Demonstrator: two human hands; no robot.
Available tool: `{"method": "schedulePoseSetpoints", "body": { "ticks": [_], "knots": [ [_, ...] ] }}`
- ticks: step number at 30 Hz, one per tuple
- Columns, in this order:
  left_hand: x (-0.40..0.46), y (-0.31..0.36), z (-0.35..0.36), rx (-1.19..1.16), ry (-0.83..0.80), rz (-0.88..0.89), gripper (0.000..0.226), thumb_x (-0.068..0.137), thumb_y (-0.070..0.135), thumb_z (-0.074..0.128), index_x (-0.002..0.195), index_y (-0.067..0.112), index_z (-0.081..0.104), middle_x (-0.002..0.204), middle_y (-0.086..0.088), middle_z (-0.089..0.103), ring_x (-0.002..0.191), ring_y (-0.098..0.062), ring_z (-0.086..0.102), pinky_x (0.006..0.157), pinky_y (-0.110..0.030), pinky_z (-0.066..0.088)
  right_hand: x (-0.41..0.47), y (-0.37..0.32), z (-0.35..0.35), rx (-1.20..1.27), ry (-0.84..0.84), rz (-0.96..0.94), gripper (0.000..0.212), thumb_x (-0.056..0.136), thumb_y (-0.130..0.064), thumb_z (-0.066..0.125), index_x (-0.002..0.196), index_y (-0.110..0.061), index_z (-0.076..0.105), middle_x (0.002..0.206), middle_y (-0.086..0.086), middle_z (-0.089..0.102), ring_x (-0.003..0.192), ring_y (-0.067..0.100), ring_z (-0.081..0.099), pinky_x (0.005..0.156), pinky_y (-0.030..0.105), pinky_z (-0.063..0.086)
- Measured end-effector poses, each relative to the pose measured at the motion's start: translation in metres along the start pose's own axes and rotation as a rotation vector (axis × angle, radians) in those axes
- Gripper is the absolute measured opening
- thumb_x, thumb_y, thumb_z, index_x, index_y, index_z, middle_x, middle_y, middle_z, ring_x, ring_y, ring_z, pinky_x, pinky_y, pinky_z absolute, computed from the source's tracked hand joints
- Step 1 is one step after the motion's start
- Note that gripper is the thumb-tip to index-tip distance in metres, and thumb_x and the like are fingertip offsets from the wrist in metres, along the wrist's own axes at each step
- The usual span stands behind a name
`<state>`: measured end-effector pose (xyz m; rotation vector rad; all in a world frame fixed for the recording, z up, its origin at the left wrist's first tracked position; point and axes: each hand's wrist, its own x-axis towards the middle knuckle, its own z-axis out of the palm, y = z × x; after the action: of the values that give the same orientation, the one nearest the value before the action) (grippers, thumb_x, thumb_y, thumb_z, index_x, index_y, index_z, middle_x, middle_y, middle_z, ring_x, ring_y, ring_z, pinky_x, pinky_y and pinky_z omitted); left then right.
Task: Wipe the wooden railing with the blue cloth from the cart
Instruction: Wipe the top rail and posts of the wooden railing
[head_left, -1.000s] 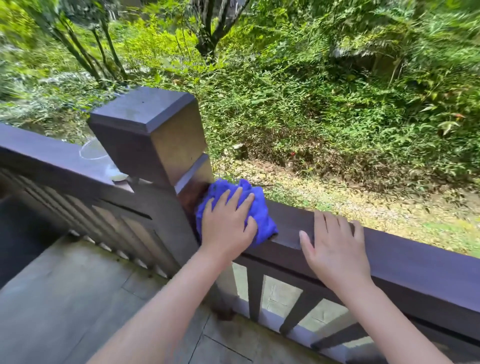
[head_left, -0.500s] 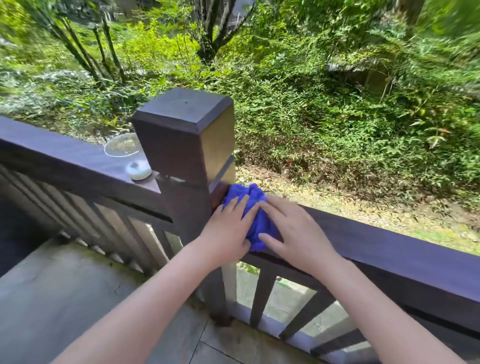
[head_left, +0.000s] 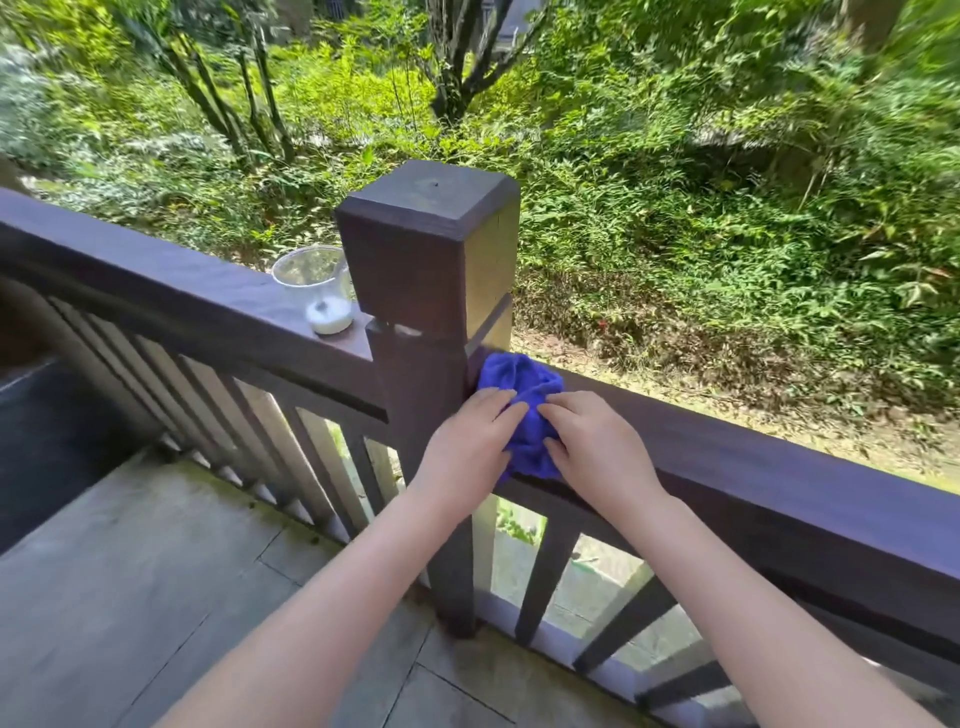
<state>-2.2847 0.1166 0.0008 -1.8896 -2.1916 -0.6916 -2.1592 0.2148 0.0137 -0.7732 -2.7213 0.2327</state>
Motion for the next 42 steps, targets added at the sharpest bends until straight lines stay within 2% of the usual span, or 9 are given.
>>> {"method": "schedulePoseSetpoints", "body": {
  "ticks": [4,10,15,18,24,30,33,37,42],
  "knots": [
    [-0.012,0.002,-0.011,-0.084,-0.085,-0.098,0.04,0.075,0.003,0.061,0.115,0.008,0.059,0.121,-0.009,0.059,0.116,-0.026,0.049,0.08,-0.043,0.054,-0.006,-0.007,0.0,-0.041,-0.003,-0.064,0.021,0.087,-0.011,0.046,0.1,-0.003,0.061,0.106,0.009,0.062,0.106,0.027,0.05,0.07,0.041,0.052],
    [-0.024,-0.008,-0.036,-0.141,-0.259,-0.161,0.037,0.078,0.01,0.059,0.115,0.016,0.06,0.115,0.0,0.064,0.111,-0.02,0.054,0.095,-0.037,0.045,-0.009,-0.023,-0.009,-0.005,-0.13,-0.116,0.022,0.083,-0.024,0.051,0.101,-0.015,0.061,0.099,0.003,0.061,0.102,0.023,0.051,0.074,0.037,0.05],
    [-0.021,-0.005,-0.059,-0.268,-0.374,-0.178,0.028,0.071,0.018,0.067,0.098,0.025,0.065,0.088,0.011,0.065,0.081,-0.006,0.059,0.067,-0.01,0.042,-0.015,-0.021,-0.032,0.13,-0.221,-0.084,0.02,0.077,-0.03,0.059,0.095,-0.024,0.064,0.09,-0.001,0.065,0.09,0.022,0.057,0.071,0.033,0.048],
    [-0.007,0.006,-0.068,-0.31,-0.461,-0.144,0.025,0.068,0.021,0.069,0.092,0.029,0.065,0.088,0.014,0.065,0.075,0.008,0.056,0.06,-0.001,0.039,-0.026,-0.013,-0.049,0.197,-0.237,-0.031,0.015,0.073,-0.028,0.062,0.087,-0.023,0.066,0.075,-0.005,0.062,0.076,0.018,0.056,0.07,0.038,0.052],
    [0.031,0.044,-0.066,-0.306,-0.673,0.03,0.028,0.068,0.023,0.065,0.091,0.038,0.061,0.095,0.014,0.066,0.088,-0.006,0.063,0.075,-0.022,0.053,-0.061,0.015,-0.08,0.241,-0.223,0.153,0.013,0.073,-0.028,0.064,0.083,-0.023,0.068,0.067,-0.012,0.056,0.062,0.002,0.05,0.056,0.023,0.04],
    [0.052,0.111,-0.051,-0.301,-0.799,0.253,0.027,0.071,0.024,0.067,0.091,0.04,0.057,0.094,0.017,0.062,0.09,-0.006,0.061,0.073,-0.022,0.051,-0.125,0.039,-0.119,0.185,-0.19,0.355,0.015,0.073,-0.028,0.068,0.085,-0.021,0.069,0.076,-0.005,0.063,0.071,0.009,0.054,0.055,0.014,0.037],
    [0.058,0.16,-0.05,-0.295,-0.81,0.4,0.027,0.073,0.02,0.067,0.097,0.033,0.061,0.097,0.012,0.063,0.093,-0.011,0.062,0.071,-0.017,0.048,-0.166,0.047,-0.146,0.141,-0.154,0.456,0.016,0.073,-0.028,0.068,0.086,-0.019,0.069,0.08,-0.002,0.064,0.075,0.013,0.054,0.054,0.016,0.037],
    [0.06,0.238,-0.054,-0.282,-0.785,0.577,0.028,0.074,0.019,0.067,0.101,0.026,0.063,0.103,0.005,0.065,0.098,-0.013,0.061,0.085,-0.027,0.051,-0.231,0.056,-0.189,0.088,-0.084,0.601,0.014,0.073,-0.028,0.068,0.084,-0.02,0.068,0.07,-0.014,0.057,0.065,0.002,0.049,0.053,0.009,0.038],
    [0.039,0.345,-0.059,-0.306,-0.721,0.779,0.027,0.074,0.018,0.067,0.1,0.026,0.066,0.104,0.003,0.068,0.098,-0.016,0.062,0.085,-0.027,0.051,-0.33,0.062,-0.241,0.026,-0.001,0.778,0.009,0.071,-0.026,0.069,0.078,-0.021,0.068,0.064,-0.014,0.057,0.06,0.002,0.049,0.051,0.012,0.036]
  ]
}}
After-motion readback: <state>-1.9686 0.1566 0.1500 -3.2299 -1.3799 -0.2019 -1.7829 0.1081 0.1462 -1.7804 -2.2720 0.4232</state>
